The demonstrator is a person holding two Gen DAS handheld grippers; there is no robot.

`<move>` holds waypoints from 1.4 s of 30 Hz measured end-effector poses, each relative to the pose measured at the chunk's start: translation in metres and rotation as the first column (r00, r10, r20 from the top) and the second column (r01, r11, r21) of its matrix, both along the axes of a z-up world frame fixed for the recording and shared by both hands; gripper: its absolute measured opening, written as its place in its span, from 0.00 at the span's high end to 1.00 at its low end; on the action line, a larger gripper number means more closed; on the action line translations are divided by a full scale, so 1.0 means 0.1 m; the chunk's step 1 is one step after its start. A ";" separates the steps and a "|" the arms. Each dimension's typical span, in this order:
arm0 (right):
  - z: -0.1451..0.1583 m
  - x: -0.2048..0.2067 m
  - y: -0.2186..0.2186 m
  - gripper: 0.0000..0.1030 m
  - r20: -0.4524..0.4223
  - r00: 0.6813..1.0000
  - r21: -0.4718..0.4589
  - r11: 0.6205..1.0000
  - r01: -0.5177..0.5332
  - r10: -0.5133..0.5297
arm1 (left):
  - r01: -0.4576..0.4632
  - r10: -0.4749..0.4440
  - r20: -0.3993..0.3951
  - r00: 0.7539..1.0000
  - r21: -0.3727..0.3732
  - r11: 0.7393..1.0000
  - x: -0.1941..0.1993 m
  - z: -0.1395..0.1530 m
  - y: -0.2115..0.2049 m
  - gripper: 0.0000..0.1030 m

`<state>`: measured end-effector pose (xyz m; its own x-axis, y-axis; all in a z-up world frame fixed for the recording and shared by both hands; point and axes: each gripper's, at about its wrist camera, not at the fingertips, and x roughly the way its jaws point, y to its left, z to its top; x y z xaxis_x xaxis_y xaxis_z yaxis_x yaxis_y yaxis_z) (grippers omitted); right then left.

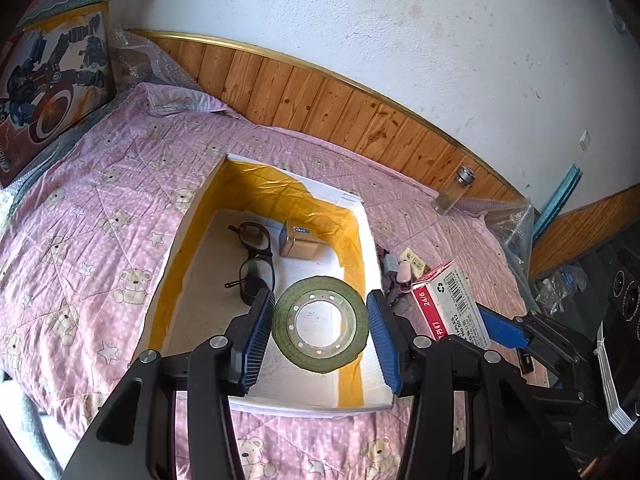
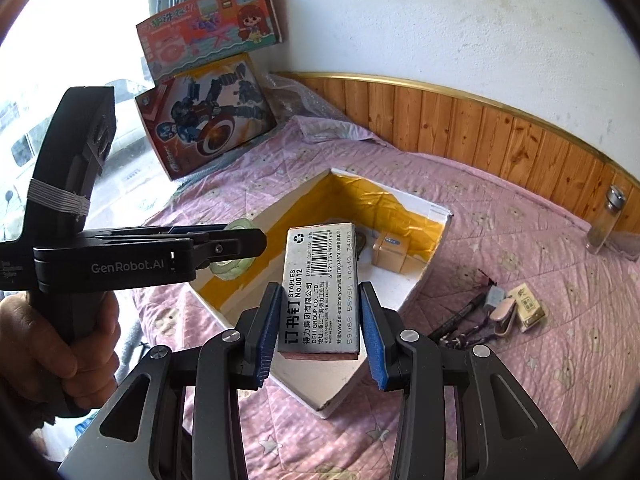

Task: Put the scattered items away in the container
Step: 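Carry the staple box and tape roll with both tools over the box, then open both tools to release the staple box and tape into the box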

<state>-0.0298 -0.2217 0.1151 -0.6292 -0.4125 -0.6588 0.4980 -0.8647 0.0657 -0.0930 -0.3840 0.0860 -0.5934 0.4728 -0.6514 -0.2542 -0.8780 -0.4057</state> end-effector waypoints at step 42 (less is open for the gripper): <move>-0.65 -0.43 -0.33 0.56 0.208 0.978 0.064 0.997 -0.035 0.021 | 0.004 0.038 0.231 0.972 -0.180 0.984 -0.50 -0.81 -0.12 0.43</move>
<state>-0.0729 -0.2544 0.0500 -0.4649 -0.3783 -0.8005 0.5033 -0.8567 0.1126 -0.1428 -0.3960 0.0046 -0.4228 0.3279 -0.8448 -0.1559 -0.9447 -0.2886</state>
